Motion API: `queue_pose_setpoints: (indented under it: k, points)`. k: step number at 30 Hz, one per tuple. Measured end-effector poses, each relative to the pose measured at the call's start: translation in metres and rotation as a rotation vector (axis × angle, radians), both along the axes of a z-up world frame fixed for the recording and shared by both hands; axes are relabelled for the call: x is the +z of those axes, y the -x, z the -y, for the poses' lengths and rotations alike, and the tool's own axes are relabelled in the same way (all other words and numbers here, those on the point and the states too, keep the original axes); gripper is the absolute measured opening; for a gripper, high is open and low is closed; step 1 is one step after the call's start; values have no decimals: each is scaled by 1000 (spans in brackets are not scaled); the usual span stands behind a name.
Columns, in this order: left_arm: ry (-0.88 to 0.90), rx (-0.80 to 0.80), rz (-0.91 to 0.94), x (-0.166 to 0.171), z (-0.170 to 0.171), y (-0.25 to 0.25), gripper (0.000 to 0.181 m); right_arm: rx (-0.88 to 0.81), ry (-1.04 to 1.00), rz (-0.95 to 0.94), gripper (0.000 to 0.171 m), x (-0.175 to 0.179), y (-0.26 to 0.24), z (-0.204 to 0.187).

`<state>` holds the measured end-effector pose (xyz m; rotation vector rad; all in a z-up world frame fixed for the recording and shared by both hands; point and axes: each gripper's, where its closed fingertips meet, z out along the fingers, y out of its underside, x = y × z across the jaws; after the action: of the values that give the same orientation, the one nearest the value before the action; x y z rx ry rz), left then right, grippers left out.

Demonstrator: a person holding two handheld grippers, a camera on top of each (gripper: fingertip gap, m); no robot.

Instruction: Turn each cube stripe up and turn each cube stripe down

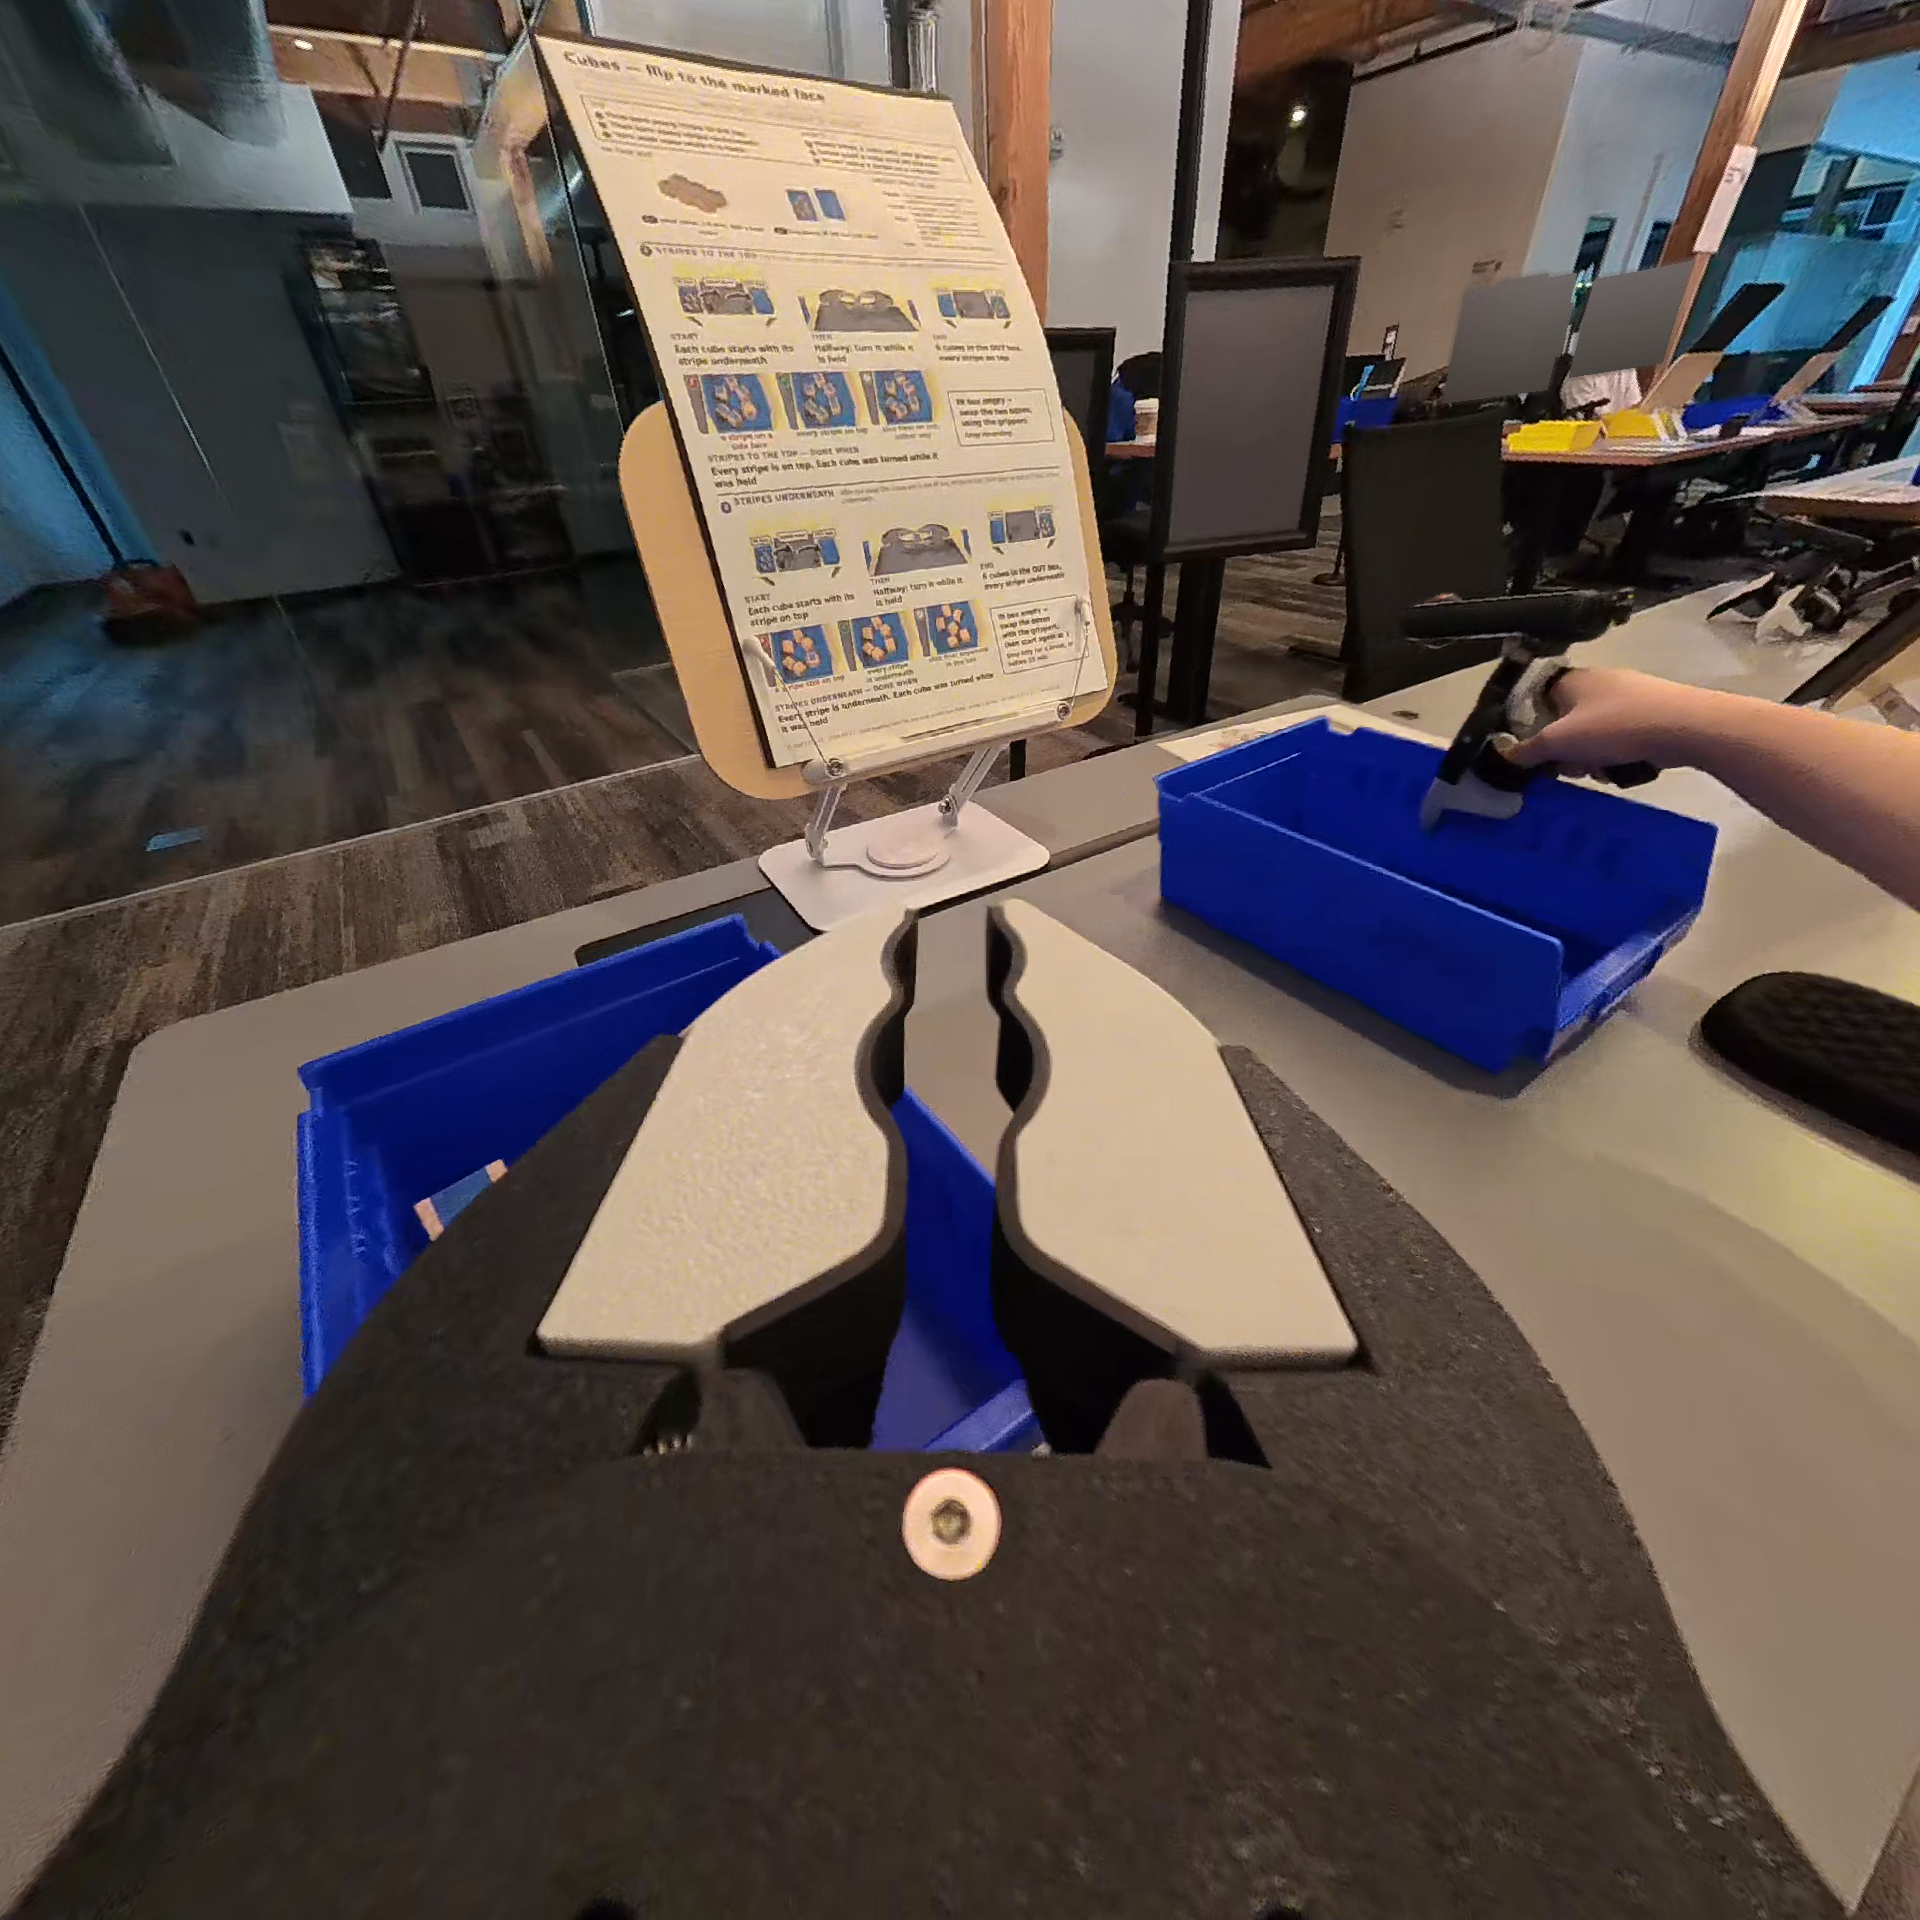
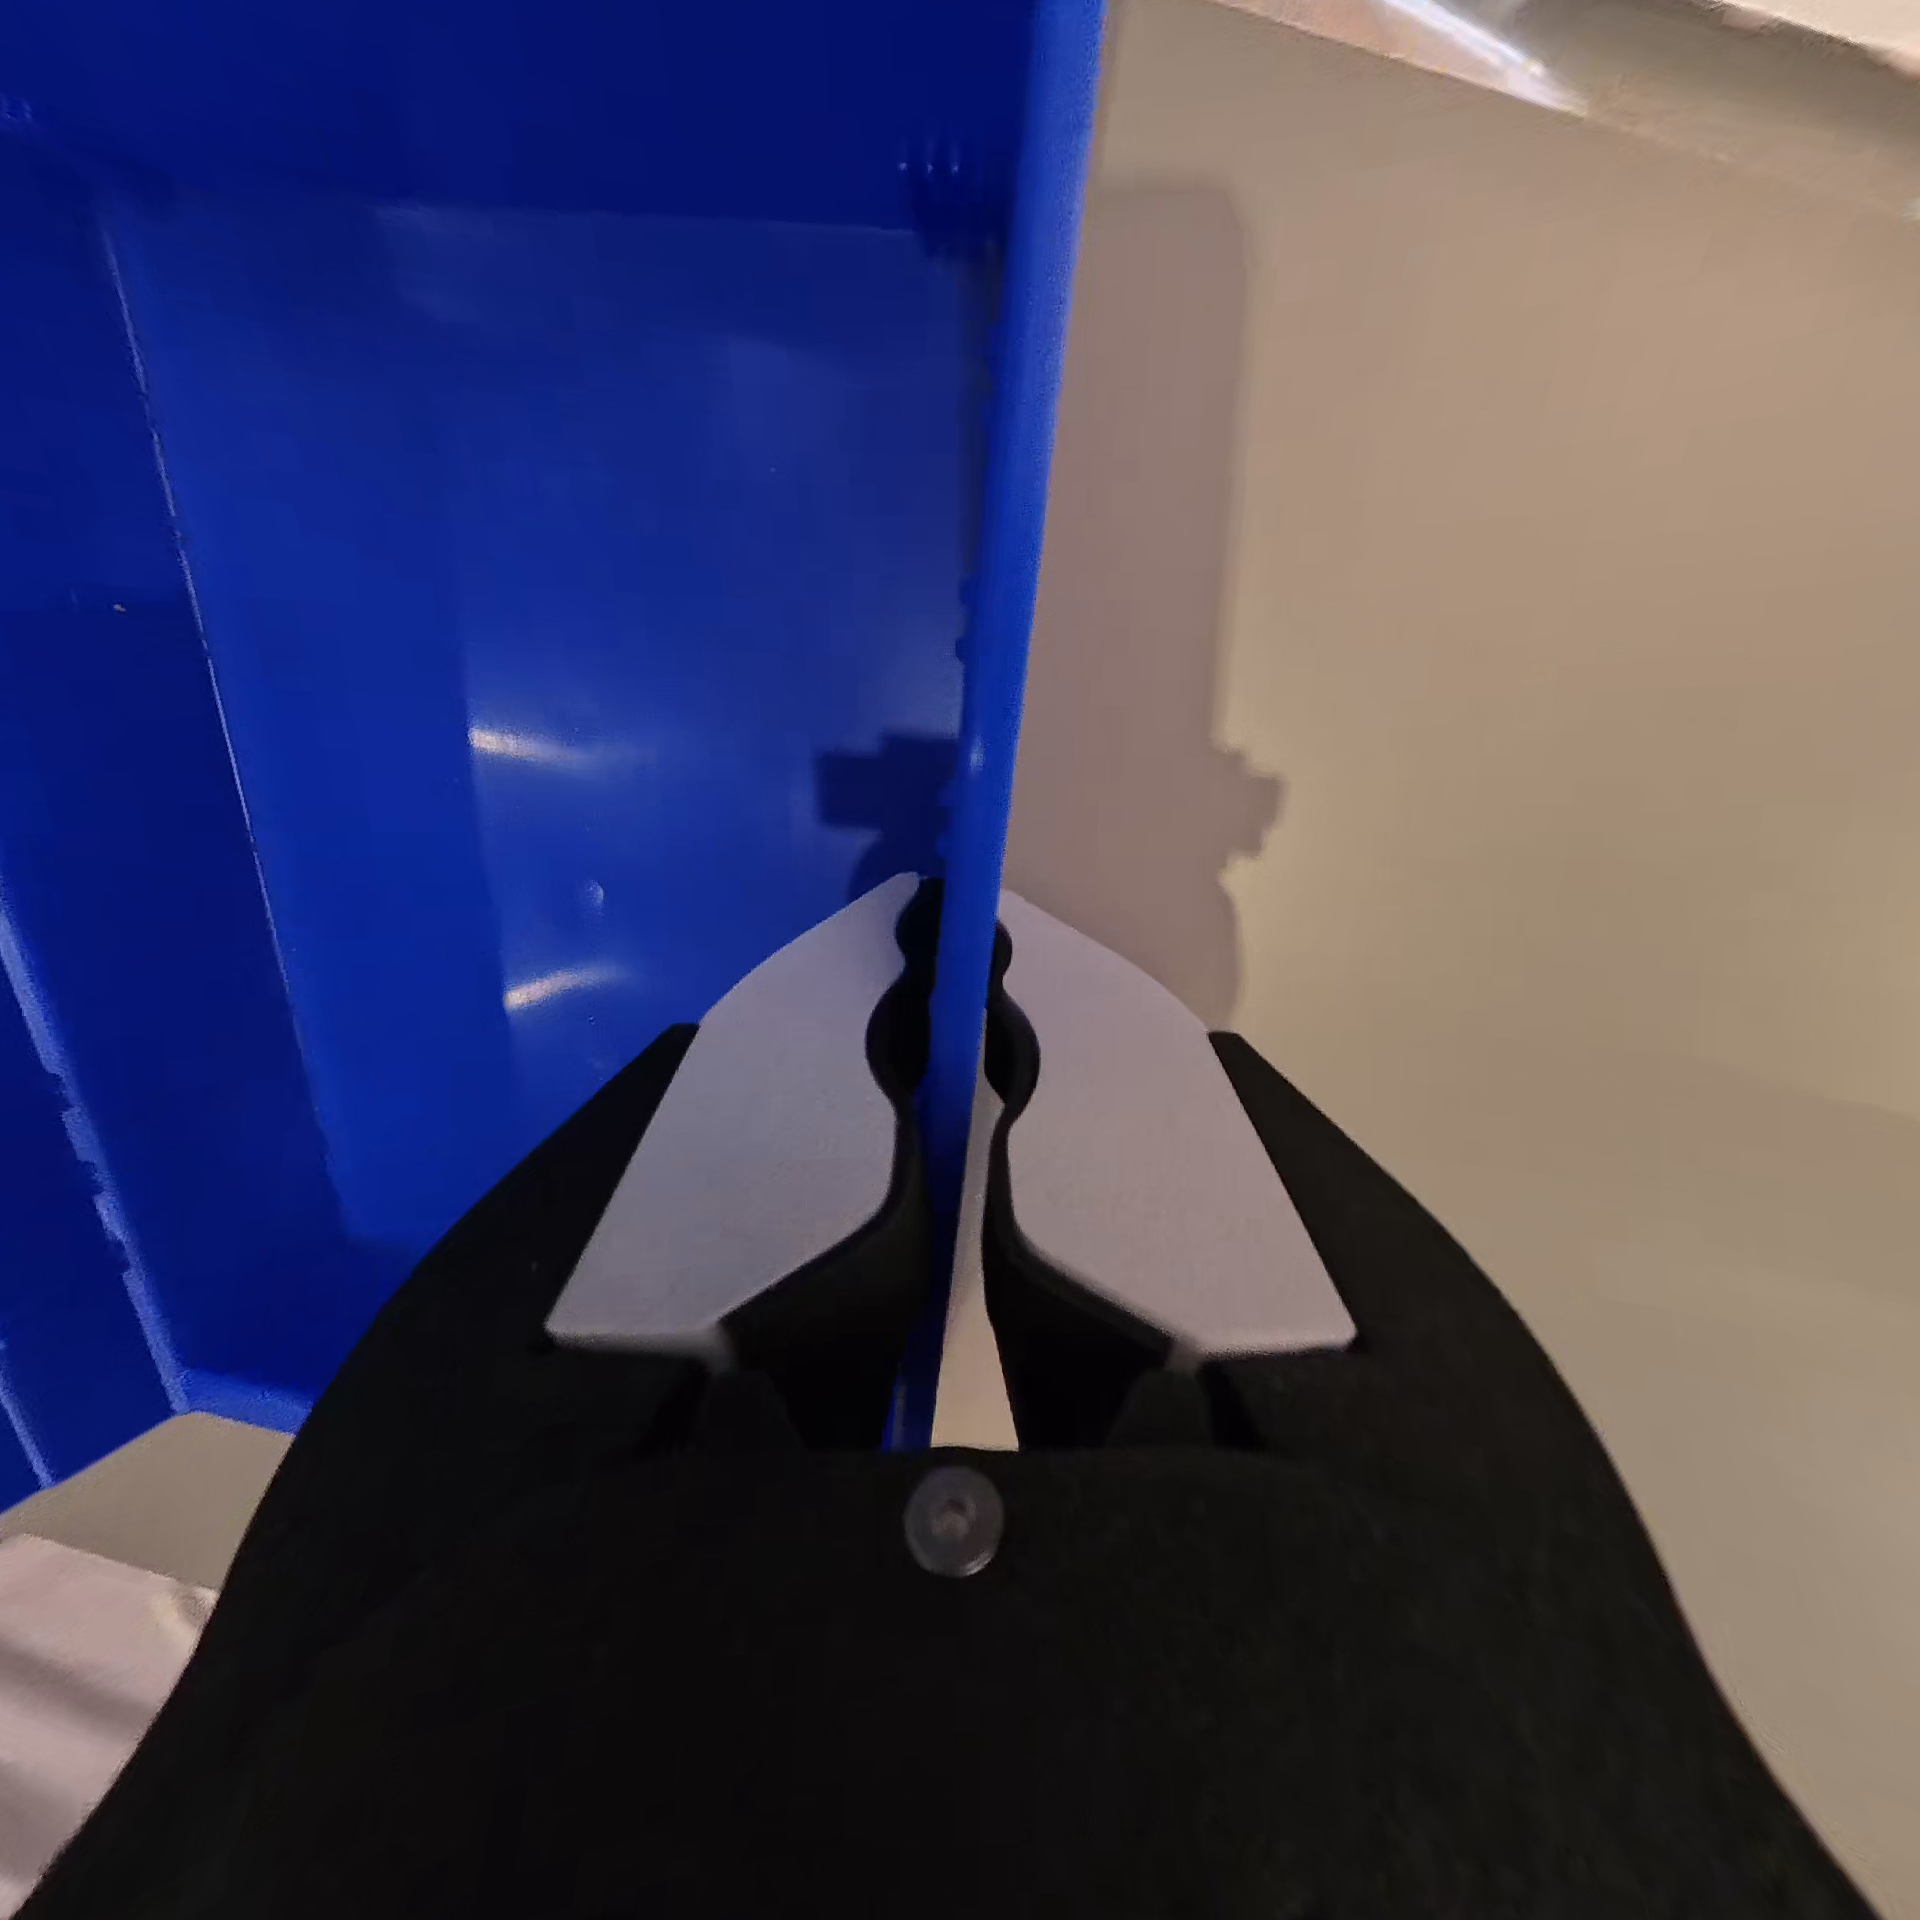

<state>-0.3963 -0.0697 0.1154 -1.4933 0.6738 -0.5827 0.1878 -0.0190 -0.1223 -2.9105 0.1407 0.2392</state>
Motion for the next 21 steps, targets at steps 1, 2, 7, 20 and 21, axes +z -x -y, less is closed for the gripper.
queue_pose_setpoints:
  k: [1,2,7,20,21]
  points:
    - [2,-4,4,0,0,-3,14,-16,-2,-5,6,0,-12,4]
    - [5,-11,11,0,0,-6,15,-32,-4,-10,6,0,-24,9]
    - [24,-31,28,-3,-2,-21,18,-74,-5,-5,6,-1,-73,28]
    - [67,-103,-64,-18,-9,-74,12,-121,-26,23,6,-2,-131,51]
    - [70,-103,-60,-18,-11,-75,13,-105,-26,45,7,-2,-131,51]
